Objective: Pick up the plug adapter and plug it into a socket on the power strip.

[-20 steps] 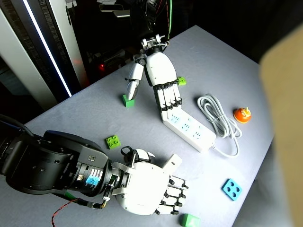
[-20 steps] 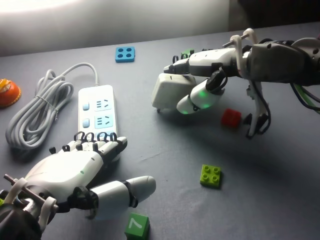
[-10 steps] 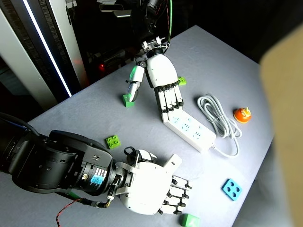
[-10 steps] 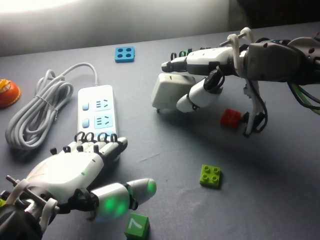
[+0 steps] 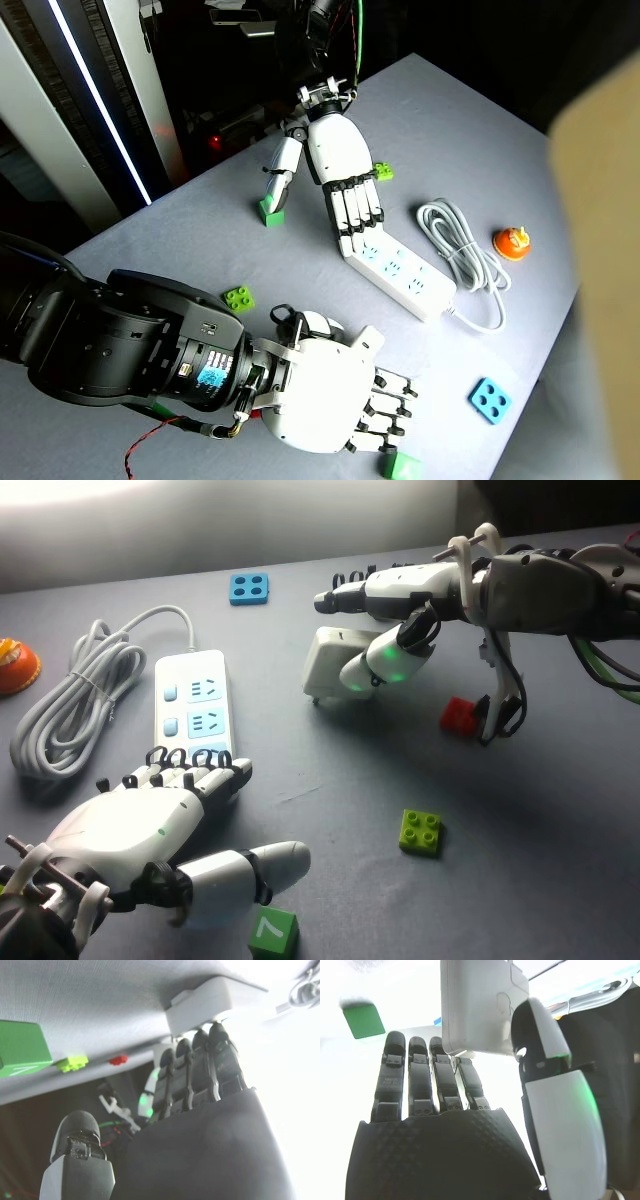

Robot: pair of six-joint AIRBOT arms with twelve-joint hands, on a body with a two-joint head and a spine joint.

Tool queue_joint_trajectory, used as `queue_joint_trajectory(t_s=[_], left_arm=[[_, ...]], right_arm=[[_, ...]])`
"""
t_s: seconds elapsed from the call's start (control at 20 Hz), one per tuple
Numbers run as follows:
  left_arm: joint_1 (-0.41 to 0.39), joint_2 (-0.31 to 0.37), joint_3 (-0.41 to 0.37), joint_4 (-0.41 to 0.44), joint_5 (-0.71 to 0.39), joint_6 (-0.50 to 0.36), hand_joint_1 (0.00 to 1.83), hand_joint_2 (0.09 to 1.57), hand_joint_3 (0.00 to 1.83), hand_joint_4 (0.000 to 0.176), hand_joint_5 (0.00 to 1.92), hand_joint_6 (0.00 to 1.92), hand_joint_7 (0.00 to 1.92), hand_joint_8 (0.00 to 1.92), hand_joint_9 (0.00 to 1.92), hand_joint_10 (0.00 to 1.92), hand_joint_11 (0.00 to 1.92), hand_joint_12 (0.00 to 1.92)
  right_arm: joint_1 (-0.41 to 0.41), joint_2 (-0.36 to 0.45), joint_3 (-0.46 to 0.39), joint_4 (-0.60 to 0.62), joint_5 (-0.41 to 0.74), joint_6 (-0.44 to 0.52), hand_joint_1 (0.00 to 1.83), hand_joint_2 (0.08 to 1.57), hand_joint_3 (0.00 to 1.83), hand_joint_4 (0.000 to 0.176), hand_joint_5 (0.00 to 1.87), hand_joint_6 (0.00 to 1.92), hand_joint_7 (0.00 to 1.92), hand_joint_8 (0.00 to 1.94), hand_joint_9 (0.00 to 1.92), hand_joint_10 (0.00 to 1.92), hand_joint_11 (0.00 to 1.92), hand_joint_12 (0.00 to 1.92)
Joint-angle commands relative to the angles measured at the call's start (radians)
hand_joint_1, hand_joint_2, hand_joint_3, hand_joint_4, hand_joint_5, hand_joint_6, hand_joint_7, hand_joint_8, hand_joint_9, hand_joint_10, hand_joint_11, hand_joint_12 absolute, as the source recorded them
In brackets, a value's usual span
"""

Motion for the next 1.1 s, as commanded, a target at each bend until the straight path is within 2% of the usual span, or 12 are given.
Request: queue_joint_trajectory(t_s=[0.0,0.35,0.45,0.65,0.7,0.8,1.05], left_arm=[[0.001,0.010,-0.003,0.024,-0.067,-0.004,0.00,1.12,0.00,0.000,0.15,0.00,0.13,0.00,0.13,0.00,0.00,0.34],[-0.005,0.009,-0.002,0.024,-0.067,-0.006,0.00,1.13,0.00,0.000,0.15,0.00,0.14,0.00,0.13,0.00,0.00,0.36],[-0.009,0.009,-0.006,0.024,-0.070,0.002,0.00,1.13,0.00,0.000,0.12,0.00,0.10,0.00,0.10,0.00,0.00,0.26],[-0.022,0.007,-0.024,0.016,-0.075,0.008,0.00,1.13,0.00,0.000,0.12,0.00,0.11,0.00,0.10,0.00,0.00,0.26],[-0.028,0.006,-0.028,0.004,-0.075,0.015,0.00,1.13,0.00,0.000,0.12,0.00,0.11,0.00,0.11,0.00,0.00,0.26],[-0.034,0.006,-0.032,-0.003,-0.076,0.020,0.00,1.13,0.00,0.000,0.11,0.00,0.11,0.00,0.10,0.00,0.00,0.22],[-0.032,0.006,-0.031,-0.003,-0.076,0.020,0.00,1.14,0.00,0.000,0.11,0.00,0.10,0.00,0.10,0.00,0.00,0.21]], right_arm=[[0.011,0.004,0.004,0.008,0.094,0.002,0.85,1.19,0.00,0.000,0.09,0.00,0.06,0.00,0.05,0.00,0.00,0.27],[0.006,0.000,0.000,0.008,0.088,-0.002,0.89,1.18,0.00,0.000,0.09,0.00,0.06,0.00,0.05,0.00,0.00,0.23],[0.006,-0.001,-0.001,0.008,0.089,-0.002,0.91,1.16,0.00,0.000,0.11,0.00,0.09,0.00,0.07,0.00,0.00,0.31],[0.006,-0.003,-0.001,0.008,0.089,-0.002,0.91,1.15,0.00,0.000,0.12,0.01,0.09,0.00,0.07,0.00,0.00,0.31],[0.007,-0.004,-0.001,0.008,0.090,-0.002,0.93,1.18,0.00,0.000,0.19,0.01,0.15,0.00,0.14,0.01,0.00,0.59],[0.008,-0.005,-0.001,0.008,0.090,-0.002,0.95,1.22,0.00,0.000,0.30,0.01,0.25,0.01,0.24,0.01,0.00,0.88],[0.010,-0.005,-0.009,0.008,0.097,-0.002,0.96,1.22,0.00,0.000,0.32,0.01,0.27,0.01,0.27,0.01,0.00,0.94]])
